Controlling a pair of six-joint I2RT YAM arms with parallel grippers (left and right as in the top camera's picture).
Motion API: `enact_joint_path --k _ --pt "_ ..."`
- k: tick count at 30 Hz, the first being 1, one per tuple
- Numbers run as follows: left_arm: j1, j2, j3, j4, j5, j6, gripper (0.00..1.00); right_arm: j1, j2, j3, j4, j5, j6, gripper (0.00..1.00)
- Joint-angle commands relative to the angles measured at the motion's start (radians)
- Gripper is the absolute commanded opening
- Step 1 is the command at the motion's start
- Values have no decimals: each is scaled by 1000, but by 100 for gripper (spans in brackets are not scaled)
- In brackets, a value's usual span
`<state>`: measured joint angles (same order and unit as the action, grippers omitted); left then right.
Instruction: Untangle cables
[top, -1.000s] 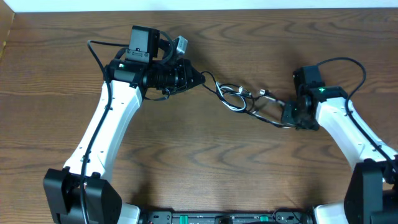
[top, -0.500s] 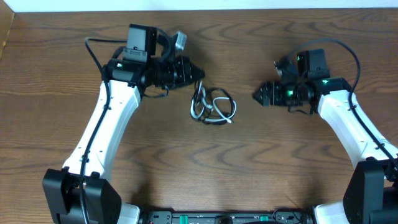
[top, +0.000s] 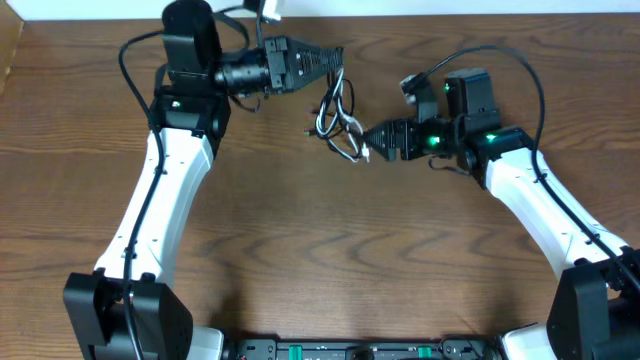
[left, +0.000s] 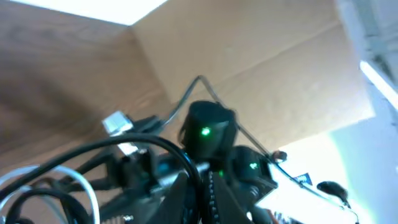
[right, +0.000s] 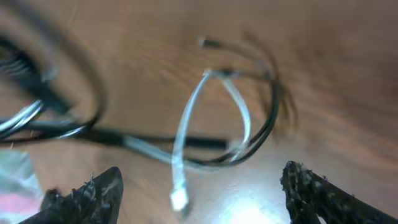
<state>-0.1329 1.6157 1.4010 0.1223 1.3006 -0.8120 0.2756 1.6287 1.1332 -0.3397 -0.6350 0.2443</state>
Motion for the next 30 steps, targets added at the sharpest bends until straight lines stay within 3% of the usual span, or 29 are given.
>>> enact_joint_path --k 1,7,11,19,21,26,30 --pt "1 -2 17 146 62 -248 8 2 24 13 66 95 79 75" --pt "1 -2 17 259 72 -346 7 34 114 13 135 143 147 66" --pt "1 -2 17 258 77 -346 8 32 170 13 80 268 264 67" --pt "1 -2 17 259 77 -352 7 -6 214 12 -34 296 243 70" --pt "1 -2 17 258 73 -341 7 -37 209 18 -52 249 191 71" --pt "1 -2 17 258 37 -299 8 -145 108 52 -35 -154 -7 68" --pt "1 -2 17 258 -16 -299 7 -140 -29 52 63 -325 -45 68"
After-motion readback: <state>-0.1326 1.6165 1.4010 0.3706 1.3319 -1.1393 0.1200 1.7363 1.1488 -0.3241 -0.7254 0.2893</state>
